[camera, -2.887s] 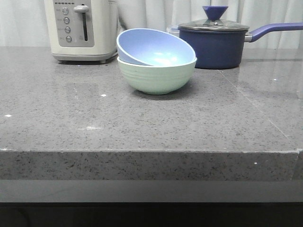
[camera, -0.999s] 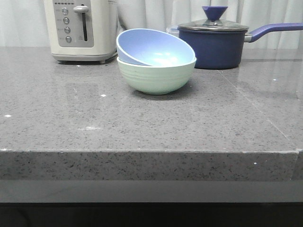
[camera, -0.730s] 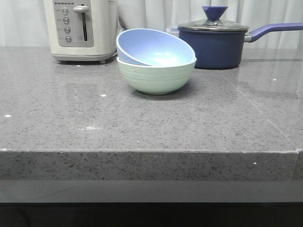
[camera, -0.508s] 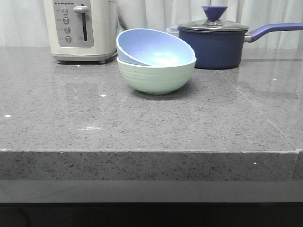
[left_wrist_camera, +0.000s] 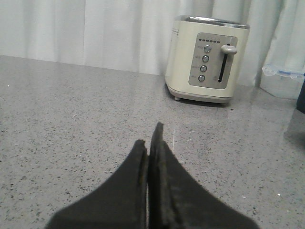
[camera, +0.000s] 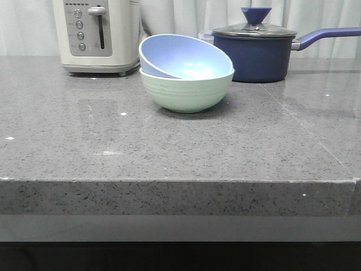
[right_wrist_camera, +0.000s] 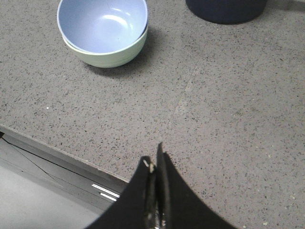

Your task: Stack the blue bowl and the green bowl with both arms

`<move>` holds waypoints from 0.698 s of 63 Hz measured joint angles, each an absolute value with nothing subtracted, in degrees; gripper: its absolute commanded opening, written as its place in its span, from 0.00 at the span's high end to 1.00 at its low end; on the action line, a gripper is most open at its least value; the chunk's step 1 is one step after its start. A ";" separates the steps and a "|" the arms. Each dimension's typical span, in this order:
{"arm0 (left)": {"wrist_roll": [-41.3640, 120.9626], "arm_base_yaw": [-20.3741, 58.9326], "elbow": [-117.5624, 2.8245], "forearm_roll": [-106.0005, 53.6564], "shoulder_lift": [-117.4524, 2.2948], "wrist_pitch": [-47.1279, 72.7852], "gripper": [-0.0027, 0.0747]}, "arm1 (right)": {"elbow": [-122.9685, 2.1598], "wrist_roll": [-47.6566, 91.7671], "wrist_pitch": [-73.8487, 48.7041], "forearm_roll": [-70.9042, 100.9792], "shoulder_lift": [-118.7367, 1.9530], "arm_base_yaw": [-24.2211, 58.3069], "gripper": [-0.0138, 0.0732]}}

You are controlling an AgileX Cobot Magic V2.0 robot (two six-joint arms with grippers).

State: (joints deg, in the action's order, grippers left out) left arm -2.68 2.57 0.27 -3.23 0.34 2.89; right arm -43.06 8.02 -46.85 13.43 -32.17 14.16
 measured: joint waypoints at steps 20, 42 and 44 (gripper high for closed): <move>-2.68 2.57 0.27 -3.23 0.34 2.89 0.99 | -43.06 8.02 -46.85 13.43 -32.17 14.16 0.91; -2.61 2.57 0.27 -3.23 0.34 2.89 0.99 | -41.06 8.02 -45.25 12.37 -29.95 13.22 0.91; -2.61 2.57 0.27 -3.23 0.34 2.89 0.99 | -39.97 8.02 -44.23 11.81 -28.85 12.46 0.91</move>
State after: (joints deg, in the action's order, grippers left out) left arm -2.61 2.57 0.27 -3.23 0.34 2.89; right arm -39.97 8.02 -44.23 11.81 -28.85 12.46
